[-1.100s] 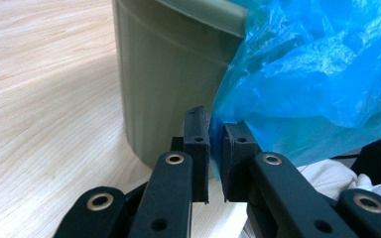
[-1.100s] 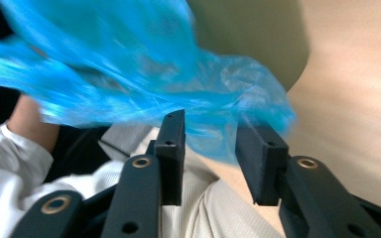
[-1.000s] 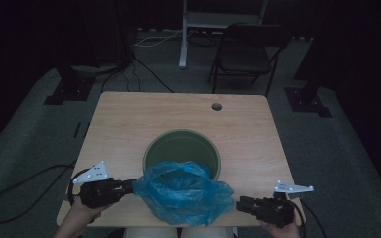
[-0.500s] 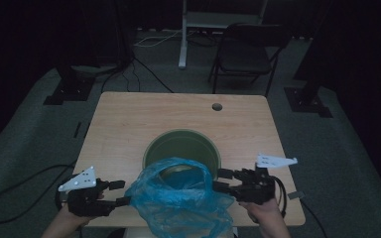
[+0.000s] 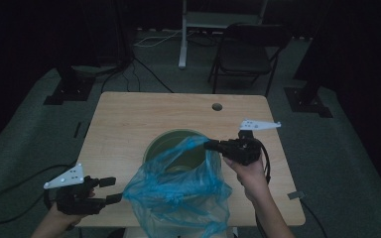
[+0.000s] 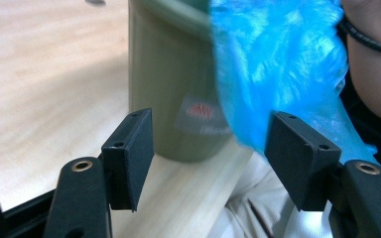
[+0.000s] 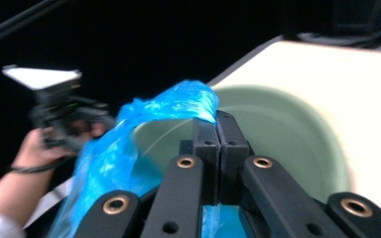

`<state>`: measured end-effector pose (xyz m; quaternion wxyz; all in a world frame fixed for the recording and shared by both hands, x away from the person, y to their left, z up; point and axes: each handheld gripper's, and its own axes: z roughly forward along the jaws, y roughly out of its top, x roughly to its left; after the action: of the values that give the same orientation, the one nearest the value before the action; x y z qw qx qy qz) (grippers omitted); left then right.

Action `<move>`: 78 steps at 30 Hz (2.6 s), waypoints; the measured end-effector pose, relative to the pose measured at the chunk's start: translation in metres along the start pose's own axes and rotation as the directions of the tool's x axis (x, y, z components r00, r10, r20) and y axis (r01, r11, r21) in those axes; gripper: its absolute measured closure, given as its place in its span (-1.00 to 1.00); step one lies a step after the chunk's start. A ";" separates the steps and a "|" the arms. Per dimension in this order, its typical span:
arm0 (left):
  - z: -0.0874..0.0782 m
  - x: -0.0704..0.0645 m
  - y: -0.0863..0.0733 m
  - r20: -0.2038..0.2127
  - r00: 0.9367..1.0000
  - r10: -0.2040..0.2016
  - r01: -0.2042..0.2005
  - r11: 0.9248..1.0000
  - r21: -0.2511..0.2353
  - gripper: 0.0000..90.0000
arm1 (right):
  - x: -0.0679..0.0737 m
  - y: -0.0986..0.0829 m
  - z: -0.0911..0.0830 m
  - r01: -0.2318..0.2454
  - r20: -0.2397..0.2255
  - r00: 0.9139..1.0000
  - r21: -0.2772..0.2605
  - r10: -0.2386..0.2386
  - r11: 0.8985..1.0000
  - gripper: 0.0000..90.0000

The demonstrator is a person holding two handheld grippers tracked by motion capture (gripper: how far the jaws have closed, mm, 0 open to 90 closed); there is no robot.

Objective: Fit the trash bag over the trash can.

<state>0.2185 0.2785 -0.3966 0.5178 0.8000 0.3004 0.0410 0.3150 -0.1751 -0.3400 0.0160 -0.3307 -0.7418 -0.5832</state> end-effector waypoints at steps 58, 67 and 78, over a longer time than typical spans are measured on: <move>0.057 0.022 0.091 -0.223 0.975 0.011 -0.017 1.000 -0.025 1.00 | -0.045 -0.024 -0.015 -0.089 0.121 0.990 0.115 0.075 0.989 1.00; 0.081 0.067 0.068 -0.297 0.951 -0.085 0.095 0.995 0.020 1.00 | -0.081 -0.007 0.023 -0.101 0.326 0.943 0.102 0.063 0.990 1.00; 0.104 0.092 0.031 -0.229 0.951 -0.209 0.227 0.972 0.056 1.00 | -0.104 -0.026 0.060 -0.154 0.367 0.926 0.145 0.091 0.977 1.00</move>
<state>0.3469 0.2341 -0.4406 0.4494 0.7728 0.4440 0.0600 0.4049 -0.1745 -0.4238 -0.0546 -0.4745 -0.7575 -0.4451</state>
